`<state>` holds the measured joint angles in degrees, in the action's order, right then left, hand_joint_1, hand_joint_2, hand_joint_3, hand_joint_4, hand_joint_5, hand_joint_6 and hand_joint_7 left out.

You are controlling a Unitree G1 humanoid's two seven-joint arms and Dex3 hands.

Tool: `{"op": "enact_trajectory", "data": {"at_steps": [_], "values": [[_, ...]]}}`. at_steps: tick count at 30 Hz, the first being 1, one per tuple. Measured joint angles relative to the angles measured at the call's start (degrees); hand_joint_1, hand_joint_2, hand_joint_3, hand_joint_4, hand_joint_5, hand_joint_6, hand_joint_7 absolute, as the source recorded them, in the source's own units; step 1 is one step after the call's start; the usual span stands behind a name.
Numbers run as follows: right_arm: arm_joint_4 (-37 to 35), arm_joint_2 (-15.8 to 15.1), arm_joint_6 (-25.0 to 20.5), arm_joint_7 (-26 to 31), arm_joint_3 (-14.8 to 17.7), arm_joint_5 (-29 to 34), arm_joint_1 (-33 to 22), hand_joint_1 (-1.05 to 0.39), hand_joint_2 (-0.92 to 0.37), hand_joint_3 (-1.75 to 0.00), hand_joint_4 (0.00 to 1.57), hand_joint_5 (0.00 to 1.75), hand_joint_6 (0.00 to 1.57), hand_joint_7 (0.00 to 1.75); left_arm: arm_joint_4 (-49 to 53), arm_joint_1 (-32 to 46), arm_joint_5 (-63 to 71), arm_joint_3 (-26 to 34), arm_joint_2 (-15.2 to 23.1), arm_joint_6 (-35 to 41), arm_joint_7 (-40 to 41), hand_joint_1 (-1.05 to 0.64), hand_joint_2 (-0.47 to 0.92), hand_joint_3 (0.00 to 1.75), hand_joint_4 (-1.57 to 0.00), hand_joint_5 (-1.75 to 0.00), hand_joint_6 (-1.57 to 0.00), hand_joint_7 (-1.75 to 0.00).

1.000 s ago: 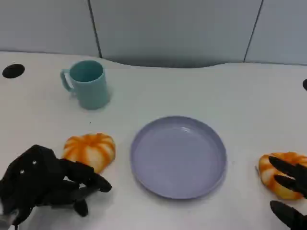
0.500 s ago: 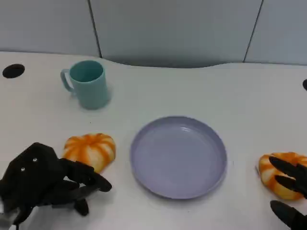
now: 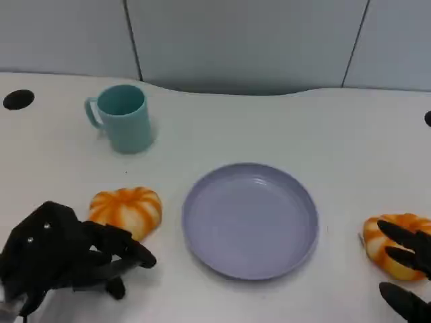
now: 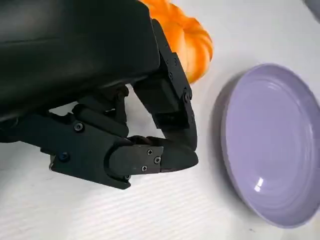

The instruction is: Grasp the bread from the table and place it into the plate.

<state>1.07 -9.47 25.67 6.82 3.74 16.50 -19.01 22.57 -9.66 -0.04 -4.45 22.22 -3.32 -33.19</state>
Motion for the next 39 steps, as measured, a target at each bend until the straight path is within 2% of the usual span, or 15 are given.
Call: {"op": "enact_trajectory", "data": {"at_steps": [3, 7, 11, 15, 18, 19, 20, 22, 23, 25, 26, 29, 32, 36, 39], "values": [[0.1, 0.0, -0.2, 0.0, 0.0, 0.0, 0.0, -0.37, -0.92, -0.32, 0.84, 0.00, 0.71, 0.00, 1.0, 0.8, -2.4, 2.3, -1.6, -6.7, 0.2, -0.61, 0.92, 0.43, -0.68, -1.74, -0.51, -1.67], [0.1, 0.0, -0.2, 0.0, -0.1, 0.0, 0.0, -0.35, -0.92, -0.32, 0.84, 0.00, 0.71, 0.00, -1.9, 2.3, -5.1, 4.1, -1.8, -8.7, 0.2, -0.59, 0.92, 0.41, -0.68, -1.75, -0.48, -1.71], [0.0, 0.0, -0.1, 0.0, -0.1, 0.1, 0.2, -0.35, -0.92, -0.32, 0.83, 0.00, 0.71, 0.00, -5.5, 2.7, -3.4, 5.7, -1.5, -16.7, 2.8, -0.56, 0.92, 0.42, -0.74, -1.58, -0.61, -1.41], [-0.5, 0.0, 0.5, 0.5, -0.1, 0.2, 0.5, -0.35, -0.92, -0.32, 0.84, 0.01, 0.71, 0.00, -5.8, 2.2, 4.4, 5.9, 1.0, -27.3, 7.4, -0.59, 0.92, 0.28, -0.60, -1.59, -0.50, -1.33], [-0.6, 0.0, 0.5, 0.7, -0.2, 0.6, 0.7, -0.36, -0.92, -0.32, 0.84, 0.01, 0.71, 0.00, -6.2, 1.0, 17.1, 5.9, 3.6, -34.9, 15.7, -0.63, 0.92, 0.21, -0.47, -1.49, -0.45, -1.02], [-0.6, 0.0, 0.5, 0.7, -0.2, 0.8, 0.8, -0.36, -0.92, -0.32, 0.84, 0.01, 0.71, 0.00, -7.0, 0.9, 22.1, 5.8, 4.5, -36.1, 19.1, -0.64, 0.92, 0.21, -0.38, -1.41, -0.43, -0.82], [-0.6, 0.0, 0.5, 0.8, -0.3, 1.0, 0.8, -0.36, -0.92, -0.33, 0.84, 0.01, 0.71, 0.00, -7.9, 0.8, 26.4, 5.7, 5.5, -36.8, 21.9, -0.67, 0.92, 0.21, -0.23, -1.26, -0.40, -0.52], [-0.6, 0.0, 0.5, 0.9, -0.3, 1.2, 0.8, -0.36, -0.92, -0.33, 0.84, 0.01, 0.71, 0.00, -10.9, 0.8, 35.6, 4.7, 7.9, -35.7, 25.0, -0.71, 0.92, 0.19, -0.11, -1.05, -0.35, -0.25], [-0.6, 0.0, 0.5, 0.9, -0.3, 1.3, 0.8, -0.36, -0.92, -0.33, 0.84, 0.00, 0.70, 0.00, -12.8, 0.7, 39.4, 4.1, 9.1, -34.1, 25.4, -0.74, 0.92, 0.14, -0.04, -0.83, -0.30, -0.13], [-0.5, 0.0, 0.5, 0.9, -0.4, 1.3, 0.7, -0.36, -0.92, -0.33, 0.83, 0.00, 0.70, 0.00, -16.6, 0.5, 45.4, 2.7, 10.9, -29.5, 25.1, -0.76, 0.92, 0.11, -0.01, -0.66, -0.26, -0.06], [-0.5, 0.1, 0.5, 0.9, -0.4, 1.3, 0.7, -0.37, -0.92, -0.33, 0.83, 0.00, 0.70, 0.00, -18.1, 0.4, 47.0, 2.2, 11.4, -27.4, 24.3, -0.76, 0.91, 0.07, 0.00, -0.47, -0.20, -0.05], [-0.5, 0.1, 0.5, 0.9, -0.4, 1.3, 0.7, -0.36, -0.92, -0.33, 0.82, 0.00, 0.70, 0.00, -20.5, -1.0, 48.1, -0.1, 12.4, -22.1, 19.6, -0.79, 0.91, 0.04, 0.00, -0.22, -0.10, -0.01], [-0.5, 0.1, 0.6, 0.9, -0.4, 1.4, 0.7, -0.36, -0.92, -0.32, 0.82, 0.00, 0.70, 0.00, -19.8, -3.7, 47.8, -2.9, 13.1, -19.2, 14.6, -0.79, 0.88, 0.01, 0.00, -0.07, -0.05, 0.00], [-0.3, 0.1, 0.5, 1.1, -0.4, 2.0, 0.6, -0.36, -0.92, -0.33, 0.82, 0.00, 0.70, 0.00, -14.3, -8.8, 46.3, -6.3, 13.4, -18.7, 11.7, -0.79, 0.90, 0.01, 0.00, -0.01, 0.00, 0.00], [-0.1, 0.2, 0.3, 1.2, -0.4, 2.0, 0.3, -0.37, -0.92, -0.32, 0.82, 0.00, 0.70, 0.00, -7.2, -13.4, 45.9, -9.7, 12.8, -18.5, 11.0, -0.76, 0.86, 0.00, 0.00, 0.00, -0.06, -0.03]]}}
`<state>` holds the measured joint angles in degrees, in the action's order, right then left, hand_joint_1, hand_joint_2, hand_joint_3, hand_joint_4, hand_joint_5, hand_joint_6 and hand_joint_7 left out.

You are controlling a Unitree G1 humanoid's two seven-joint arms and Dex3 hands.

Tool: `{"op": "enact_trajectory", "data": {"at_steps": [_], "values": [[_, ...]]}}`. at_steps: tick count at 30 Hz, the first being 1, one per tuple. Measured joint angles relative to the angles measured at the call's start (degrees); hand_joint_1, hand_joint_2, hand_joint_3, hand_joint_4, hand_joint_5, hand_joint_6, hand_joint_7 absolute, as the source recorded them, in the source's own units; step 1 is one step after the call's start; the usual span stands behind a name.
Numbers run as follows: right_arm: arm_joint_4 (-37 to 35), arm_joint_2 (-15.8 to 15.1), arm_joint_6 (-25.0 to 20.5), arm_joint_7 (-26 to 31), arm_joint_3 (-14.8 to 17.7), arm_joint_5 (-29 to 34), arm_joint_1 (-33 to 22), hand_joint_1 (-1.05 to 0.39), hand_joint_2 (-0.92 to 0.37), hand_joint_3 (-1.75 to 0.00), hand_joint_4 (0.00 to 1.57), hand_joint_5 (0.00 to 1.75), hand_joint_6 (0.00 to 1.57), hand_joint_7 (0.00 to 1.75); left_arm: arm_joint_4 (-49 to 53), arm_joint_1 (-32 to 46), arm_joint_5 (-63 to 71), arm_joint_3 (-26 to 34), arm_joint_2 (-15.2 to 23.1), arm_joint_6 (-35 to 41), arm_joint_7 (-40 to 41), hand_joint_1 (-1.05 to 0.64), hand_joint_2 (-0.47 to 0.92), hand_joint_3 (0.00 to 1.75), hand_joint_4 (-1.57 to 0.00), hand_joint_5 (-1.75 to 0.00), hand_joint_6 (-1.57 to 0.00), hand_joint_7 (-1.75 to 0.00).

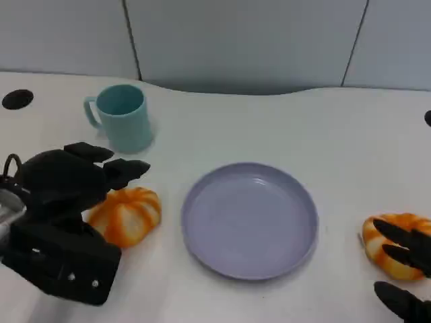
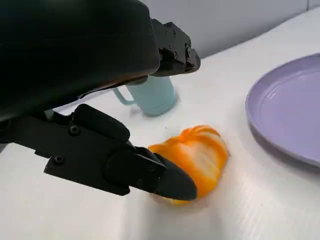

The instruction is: Grasp the bread from the table and place it into the plate.

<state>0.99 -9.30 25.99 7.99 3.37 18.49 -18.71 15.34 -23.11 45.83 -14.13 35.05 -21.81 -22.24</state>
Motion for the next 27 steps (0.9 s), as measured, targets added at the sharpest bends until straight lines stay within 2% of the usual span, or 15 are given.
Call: {"op": "enact_trajectory", "data": {"at_steps": [8, 12, 14, 19, 24, 27], "values": [[0.4, 0.3, -0.4, -0.3, 0.0, -0.4, -0.6, -0.37, -0.92, -0.32, 0.83, 0.01, 0.70, 0.00, 17.2, -11.0, 1.0, -8.4, -4.6, 2.3, -0.6, -0.70, 0.79, 0.00, 0.00, 0.00, -0.07, -0.02], [1.2, 0.4, -0.5, -0.3, 0.0, -0.5, -1.0, -0.36, -0.92, -0.32, 0.84, 0.01, 0.70, 0.00, 29.1, -17.0, 2.4, -13.1, -7.8, 2.6, 1.0, -0.94, 0.91, 0.09, -0.02, -0.01, -0.06, -0.01], [1.4, 0.5, -0.5, -0.3, 0.0, -0.5, -1.2, -0.36, -0.92, -0.32, 0.85, 0.01, 0.70, 0.00, 33.8, -19.0, 3.2, -14.8, -8.7, 1.7, 3.1, -0.96, 0.92, 0.11, -0.02, -0.01, -0.06, -0.01], [2.0, 0.5, -0.5, -0.4, 0.1, -1.0, -1.4, -0.36, -0.92, -0.31, 0.86, 0.02, 0.70, 0.00, 43.6, -22.7, 3.7, -18.2, -11.3, 0.8, 7.7, -0.89, 0.92, 0.32, -0.06, -0.03, -0.10, -0.02], [2.2, 0.8, -0.5, -0.4, 0.1, -1.3, -1.4, -0.36, -0.92, -0.31, 0.85, 0.01, 0.69, 0.00, 50.2, -25.9, 4.8, -21.6, -13.5, 1.2, 11.1, -0.88, 0.92, 0.36, -0.07, -0.03, -0.11, -0.02], [2.4, 0.8, -0.6, -0.4, 0.1, -1.7, -1.6, -0.36, -0.92, -0.31, 0.85, 0.01, 0.68, 0.00, 53.3, -26.4, 4.9, -22.8, -14.7, 1.5, 14.4, -0.78, 0.92, 0.33, -0.20, -0.10, -0.22, -0.05]]}}
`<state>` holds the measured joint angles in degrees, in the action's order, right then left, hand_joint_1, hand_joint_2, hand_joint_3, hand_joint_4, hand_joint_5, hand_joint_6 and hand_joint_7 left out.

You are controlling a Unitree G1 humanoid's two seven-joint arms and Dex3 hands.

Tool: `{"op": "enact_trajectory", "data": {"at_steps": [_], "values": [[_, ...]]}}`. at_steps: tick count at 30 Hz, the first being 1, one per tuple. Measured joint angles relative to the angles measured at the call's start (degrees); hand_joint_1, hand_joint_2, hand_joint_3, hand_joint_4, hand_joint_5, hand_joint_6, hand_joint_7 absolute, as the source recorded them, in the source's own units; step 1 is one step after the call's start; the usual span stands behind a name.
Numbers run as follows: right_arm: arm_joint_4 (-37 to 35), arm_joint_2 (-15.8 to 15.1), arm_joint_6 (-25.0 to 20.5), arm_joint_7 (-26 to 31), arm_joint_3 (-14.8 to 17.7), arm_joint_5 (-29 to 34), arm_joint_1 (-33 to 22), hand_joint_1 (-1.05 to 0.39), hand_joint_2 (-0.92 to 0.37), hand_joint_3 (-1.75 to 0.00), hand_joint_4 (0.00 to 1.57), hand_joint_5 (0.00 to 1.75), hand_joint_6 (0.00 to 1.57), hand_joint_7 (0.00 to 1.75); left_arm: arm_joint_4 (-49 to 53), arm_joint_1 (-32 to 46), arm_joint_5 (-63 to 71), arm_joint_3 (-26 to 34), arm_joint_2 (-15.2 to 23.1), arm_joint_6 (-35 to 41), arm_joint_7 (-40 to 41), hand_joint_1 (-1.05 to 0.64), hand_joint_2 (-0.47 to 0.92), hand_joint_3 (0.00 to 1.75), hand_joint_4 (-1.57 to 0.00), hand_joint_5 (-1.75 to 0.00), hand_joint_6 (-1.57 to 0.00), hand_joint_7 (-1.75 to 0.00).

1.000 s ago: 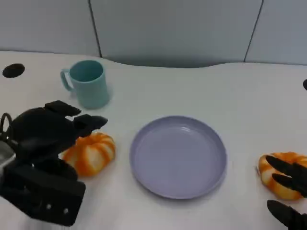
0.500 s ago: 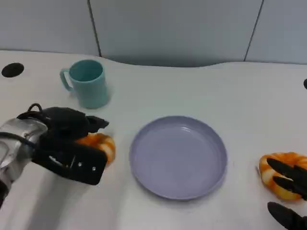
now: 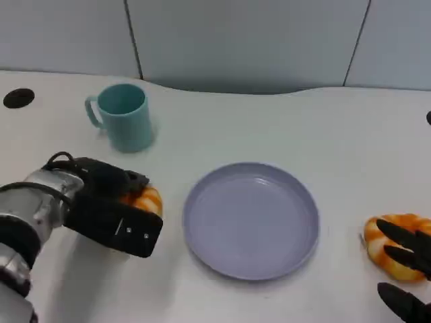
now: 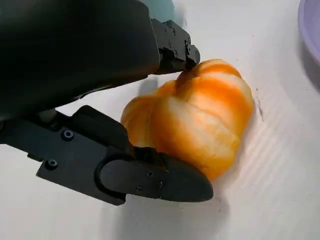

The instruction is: Grasp the bread from the table and place it into the plate.

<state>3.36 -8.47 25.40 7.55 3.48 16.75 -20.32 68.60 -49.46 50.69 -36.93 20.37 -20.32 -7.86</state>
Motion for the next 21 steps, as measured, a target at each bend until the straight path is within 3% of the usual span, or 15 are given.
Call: {"op": "enact_trajectory", "data": {"at_steps": [1, 6, 7, 9, 10, 12, 14, 15, 16, 18, 21], "values": [[0.3, 0.0, -0.2, 0.0, 0.0, 0.0, -0.1, -0.37, -0.92, -0.31, 0.85, 0.01, 0.68, 0.00, 0.8, 0.0, 0.2, -0.5, -0.3, 0.1, 2.1, -0.72, 0.92, 0.23, -0.27, -0.12, -0.27, -0.06], [1.2, 0.1, -0.8, -0.1, 0.1, -0.4, -0.5, -0.37, -0.92, -0.32, 0.84, 0.00, 0.68, 0.00, 3.5, 0.5, 0.4, -1.3, -1.9, 1.7, 10.6, -0.57, 0.92, 0.11, -0.42, -0.26, -0.39, -0.14], [1.2, 0.1, -0.8, -0.1, 0.1, -0.6, -0.5, -0.37, -0.92, -0.32, 0.84, 0.00, 0.68, 0.00, 3.9, 0.6, 0.2, -1.1, -2.1, 2.0, 11.3, -0.52, 0.92, 0.08, -0.41, -0.37, -0.39, -0.19], [1.5, 0.1, -0.9, -0.3, 0.1, -0.8, -0.6, -0.37, -0.92, -0.32, 0.84, 0.00, 0.68, 0.00, 4.8, 0.6, -1.4, -0.5, -2.5, 2.7, 11.9, -0.38, 0.92, 0.05, -0.22, -1.02, -0.14, -0.70], [1.9, 0.1, -1.1, -0.4, 0.1, -0.8, -0.7, -0.37, -0.92, -0.32, 0.84, 0.00, 0.67, 0.00, 5.1, 0.6, -2.1, 0.0, -2.8, 3.2, 11.7, -0.33, 0.92, 0.04, -0.25, -1.07, -0.12, -0.64], [2.5, 0.1, -1.8, -0.4, 0.2, -0.8, -0.7, -0.37, -0.92, -0.32, 0.84, 0.00, 0.67, 0.00, 5.4, 0.6, -3.9, 1.0, -3.3, 3.9, 11.2, -0.26, 0.92, 0.04, -0.37, -1.03, -0.23, -0.25], [2.7, 0.1, -2.0, -0.4, 0.2, -0.6, -0.8, -0.37, -0.92, -0.32, 0.84, 0.00, 0.67, 0.00, 5.5, 0.5, -4.7, 1.6, -3.6, 4.3, 11.2, -0.22, 0.91, 0.03, -0.40, -1.11, -0.36, -0.16], [2.7, 0.1, -2.0, -0.3, 0.2, -0.5, -0.8, -0.37, -0.92, -0.32, 0.84, 0.00, 0.67, 0.00, 5.6, 0.4, -5.2, 1.7, -3.7, 4.5, 11.2, -0.21, 0.91, 0.05, -0.47, -1.49, -0.42, -1.06], [2.7, 0.1, -2.0, -0.3, 0.3, -0.5, -0.8, -0.36, -0.92, -0.32, 0.85, 0.00, 0.67, 0.00, 5.7, 0.3, -5.3, 1.7, -3.8, 4.6, 11.2, -0.21, 0.91, 0.06, -0.50, -1.61, -0.42, -1.40], [2.6, 0.1, -1.8, -0.3, 0.3, -0.5, -0.7, -0.36, -0.92, -0.33, 0.85, 0.00, 0.67, 0.00, 5.9, 0.1, -5.4, 1.6, -3.9, 5.0, 12.0, -0.21, 0.91, 0.07, -0.53, -1.72, -0.42, -1.67], [2.3, 0.1, -1.6, -0.2, 0.5, -0.4, -0.6, -0.36, -0.92, -0.33, 0.85, 0.01, 0.67, 0.00, 6.3, -0.3, -5.5, 1.6, -4.1, 5.4, 12.5, -0.22, 0.91, 0.08, -0.55, -1.74, -0.43, -1.74]]}}
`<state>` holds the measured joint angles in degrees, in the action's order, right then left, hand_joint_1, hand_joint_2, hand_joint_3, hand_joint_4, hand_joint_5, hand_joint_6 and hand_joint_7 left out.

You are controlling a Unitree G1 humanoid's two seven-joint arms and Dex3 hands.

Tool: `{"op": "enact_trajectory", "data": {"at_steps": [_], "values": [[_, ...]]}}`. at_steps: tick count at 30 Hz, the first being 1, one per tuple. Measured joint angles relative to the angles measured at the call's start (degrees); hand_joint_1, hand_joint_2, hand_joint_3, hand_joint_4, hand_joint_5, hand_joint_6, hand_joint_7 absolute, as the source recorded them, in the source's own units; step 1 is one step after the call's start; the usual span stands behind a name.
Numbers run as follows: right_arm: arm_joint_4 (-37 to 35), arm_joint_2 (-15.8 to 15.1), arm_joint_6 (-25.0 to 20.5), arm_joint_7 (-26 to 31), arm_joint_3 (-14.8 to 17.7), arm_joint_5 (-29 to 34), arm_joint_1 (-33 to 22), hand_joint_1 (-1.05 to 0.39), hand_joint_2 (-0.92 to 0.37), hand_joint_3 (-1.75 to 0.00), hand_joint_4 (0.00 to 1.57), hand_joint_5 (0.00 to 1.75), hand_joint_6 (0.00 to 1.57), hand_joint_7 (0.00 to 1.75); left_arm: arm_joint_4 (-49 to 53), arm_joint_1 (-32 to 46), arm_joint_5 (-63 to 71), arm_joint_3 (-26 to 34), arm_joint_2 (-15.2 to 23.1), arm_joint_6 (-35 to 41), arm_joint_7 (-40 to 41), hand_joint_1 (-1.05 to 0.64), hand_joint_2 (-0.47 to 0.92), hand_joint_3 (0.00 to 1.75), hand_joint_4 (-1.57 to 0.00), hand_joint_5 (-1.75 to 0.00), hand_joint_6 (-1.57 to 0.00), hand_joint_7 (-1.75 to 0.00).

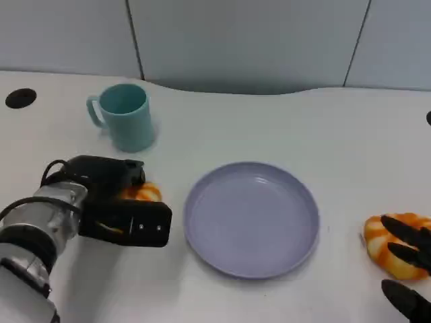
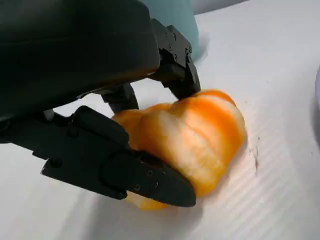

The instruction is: Grasp the bread from the table and place it into the plate.

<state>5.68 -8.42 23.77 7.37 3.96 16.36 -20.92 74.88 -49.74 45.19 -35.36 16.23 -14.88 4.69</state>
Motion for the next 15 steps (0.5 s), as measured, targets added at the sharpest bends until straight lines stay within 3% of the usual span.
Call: {"op": "enact_trajectory", "data": {"at_steps": [8, 15], "values": [[-0.2, 0.0, 0.4, 0.0, 0.6, 0.1, 0.0, -0.36, -0.92, -0.34, 0.85, 0.01, 0.67, 0.00, 0.1, -0.1, -6.7, 5.2, 0.3, -1.5, -4.2, -0.16, 0.92, 0.12, -0.72, -1.75, -0.58, -1.75], [-0.7, 0.1, 0.4, 1.1, 0.9, 1.4, 0.6, -0.35, -0.92, -0.33, 0.87, 0.01, 0.67, 0.00, -4.4, 1.6, -13.2, 11.0, 4.1, -8.4, -9.3, -0.17, 0.85, 0.08, -0.73, -1.75, -0.55, -1.75]]}}
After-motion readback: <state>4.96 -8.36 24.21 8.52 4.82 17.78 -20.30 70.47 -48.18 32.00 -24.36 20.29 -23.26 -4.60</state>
